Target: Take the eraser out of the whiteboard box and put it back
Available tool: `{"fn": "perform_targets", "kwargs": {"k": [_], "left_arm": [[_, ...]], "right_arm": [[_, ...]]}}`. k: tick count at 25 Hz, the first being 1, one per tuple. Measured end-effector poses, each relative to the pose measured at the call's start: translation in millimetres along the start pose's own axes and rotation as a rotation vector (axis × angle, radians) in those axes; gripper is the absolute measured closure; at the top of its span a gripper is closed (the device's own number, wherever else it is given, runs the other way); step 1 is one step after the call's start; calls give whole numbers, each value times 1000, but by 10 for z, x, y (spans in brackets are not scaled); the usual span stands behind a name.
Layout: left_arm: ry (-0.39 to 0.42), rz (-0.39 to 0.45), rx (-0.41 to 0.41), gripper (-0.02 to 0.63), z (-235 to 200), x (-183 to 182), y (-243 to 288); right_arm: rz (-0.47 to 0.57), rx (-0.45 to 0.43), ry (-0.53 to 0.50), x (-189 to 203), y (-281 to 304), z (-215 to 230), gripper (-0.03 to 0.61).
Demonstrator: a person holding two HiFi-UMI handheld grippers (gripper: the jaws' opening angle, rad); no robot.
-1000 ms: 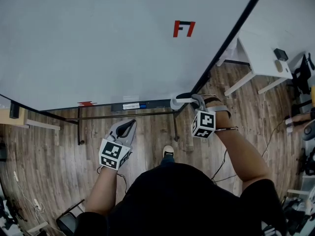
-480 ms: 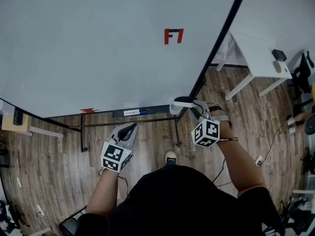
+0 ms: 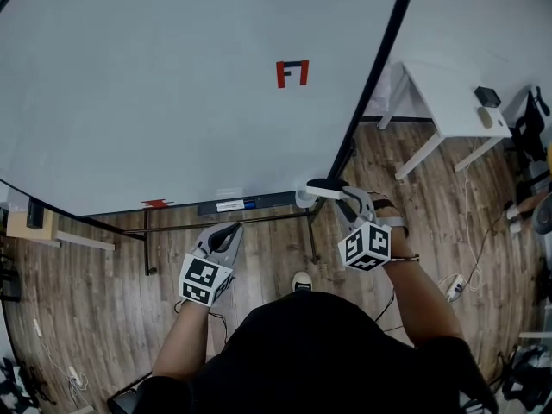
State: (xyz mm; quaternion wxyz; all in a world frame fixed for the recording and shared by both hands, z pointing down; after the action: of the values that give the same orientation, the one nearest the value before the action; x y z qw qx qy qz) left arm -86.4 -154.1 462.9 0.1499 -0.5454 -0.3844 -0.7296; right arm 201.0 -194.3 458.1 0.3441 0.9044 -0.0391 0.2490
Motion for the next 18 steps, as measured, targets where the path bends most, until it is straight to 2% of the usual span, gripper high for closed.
{"fn": "perform_targets", "kwargs": {"k": [5, 18], "left_arm": [[-2, 2, -2, 604, -48, 5, 32], [-52, -12, -30, 604, -163, 190, -5]], "right_arm": [[-12, -12, 12, 55, 28, -16, 462], [-60, -90, -56, 33, 446, -114, 462]]}}
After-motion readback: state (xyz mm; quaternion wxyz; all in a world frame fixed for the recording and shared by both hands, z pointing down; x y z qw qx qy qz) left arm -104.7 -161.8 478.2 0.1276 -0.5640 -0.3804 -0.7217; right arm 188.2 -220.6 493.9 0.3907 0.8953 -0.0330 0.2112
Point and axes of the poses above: the fingertips, and each gripper's own axes: y forward along the fingers, z to its right, x out of its underside, the point moved 7 cm from there along -y, backward along the fingers, and after that the axes turned 5 degrees about y, right-handed, at the moved point
